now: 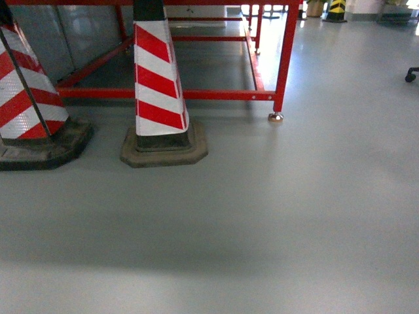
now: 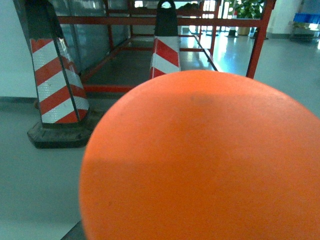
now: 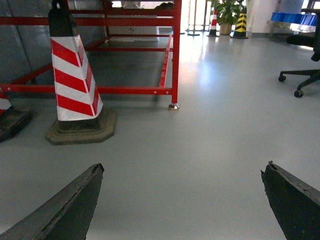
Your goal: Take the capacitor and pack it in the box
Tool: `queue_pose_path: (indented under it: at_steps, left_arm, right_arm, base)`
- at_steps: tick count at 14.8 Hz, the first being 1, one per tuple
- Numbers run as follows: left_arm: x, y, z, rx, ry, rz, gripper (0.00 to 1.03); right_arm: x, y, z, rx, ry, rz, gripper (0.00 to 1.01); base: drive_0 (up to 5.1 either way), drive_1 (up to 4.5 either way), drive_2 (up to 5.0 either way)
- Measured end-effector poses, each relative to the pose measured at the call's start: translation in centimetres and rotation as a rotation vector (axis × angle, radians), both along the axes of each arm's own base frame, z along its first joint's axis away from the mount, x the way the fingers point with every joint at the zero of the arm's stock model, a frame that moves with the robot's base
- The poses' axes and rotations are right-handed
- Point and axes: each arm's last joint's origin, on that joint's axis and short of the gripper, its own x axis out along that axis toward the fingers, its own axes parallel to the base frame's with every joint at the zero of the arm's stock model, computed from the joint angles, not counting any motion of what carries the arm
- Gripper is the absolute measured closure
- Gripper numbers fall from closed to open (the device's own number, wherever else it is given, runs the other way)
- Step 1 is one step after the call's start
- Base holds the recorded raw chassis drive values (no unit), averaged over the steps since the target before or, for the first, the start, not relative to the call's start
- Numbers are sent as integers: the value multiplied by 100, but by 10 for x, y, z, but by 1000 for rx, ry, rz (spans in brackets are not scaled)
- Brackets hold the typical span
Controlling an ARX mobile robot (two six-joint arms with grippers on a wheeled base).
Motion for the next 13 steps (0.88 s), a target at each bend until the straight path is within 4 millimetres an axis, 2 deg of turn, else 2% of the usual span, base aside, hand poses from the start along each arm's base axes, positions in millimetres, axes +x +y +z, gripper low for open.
queue_pose_path:
  at_steps: [5,13]
  left_arm:
    - [0,0,0,0,-4,0,59]
    - [0,0,0,0,0,0,59]
  right_arm:
    - [0,0,0,0,2,0,3]
    - [0,0,0,0,2,1,3]
  base:
    - [-492,253,253]
    - [-10,377,-397]
